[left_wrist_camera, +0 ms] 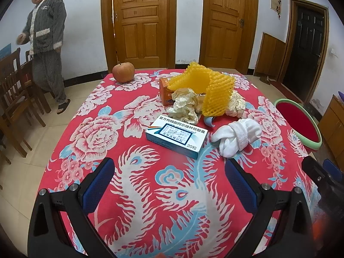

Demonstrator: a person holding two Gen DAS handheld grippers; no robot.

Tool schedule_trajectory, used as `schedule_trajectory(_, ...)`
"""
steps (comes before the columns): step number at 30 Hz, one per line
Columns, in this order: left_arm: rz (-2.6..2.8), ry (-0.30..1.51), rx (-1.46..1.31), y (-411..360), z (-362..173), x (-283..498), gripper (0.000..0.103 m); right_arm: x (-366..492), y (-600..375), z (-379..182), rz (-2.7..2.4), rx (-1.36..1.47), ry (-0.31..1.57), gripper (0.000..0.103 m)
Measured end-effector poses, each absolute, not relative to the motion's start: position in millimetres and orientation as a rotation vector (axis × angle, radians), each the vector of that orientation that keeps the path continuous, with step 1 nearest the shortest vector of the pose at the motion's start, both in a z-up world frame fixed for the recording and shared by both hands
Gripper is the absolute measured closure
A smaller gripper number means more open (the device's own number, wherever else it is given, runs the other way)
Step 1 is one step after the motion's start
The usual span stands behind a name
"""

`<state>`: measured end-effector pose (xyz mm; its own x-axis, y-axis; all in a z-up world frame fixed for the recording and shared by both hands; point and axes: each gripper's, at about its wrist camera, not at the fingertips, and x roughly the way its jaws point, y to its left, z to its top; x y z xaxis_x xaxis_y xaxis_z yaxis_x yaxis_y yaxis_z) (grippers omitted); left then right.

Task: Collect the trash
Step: 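Move both tools toward the white cloth bundle on the table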

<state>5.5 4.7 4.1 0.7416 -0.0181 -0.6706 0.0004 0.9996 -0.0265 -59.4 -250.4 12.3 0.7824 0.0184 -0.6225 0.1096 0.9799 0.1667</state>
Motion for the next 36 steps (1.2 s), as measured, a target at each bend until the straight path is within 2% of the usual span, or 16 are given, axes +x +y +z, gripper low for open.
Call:
schedule_trajectory(20, -0.041, 0.809, -0.049, 21, -3, 51, 0.002, -33, -257, 13, -0.093, 0.2, 0.718, 0.0)
schedule_trajectory(36, -0.118, 0.898, -0.146, 55, -19, 83, 0.002, 17, -210, 5, -0.08, 0.161, 0.81, 0.0)
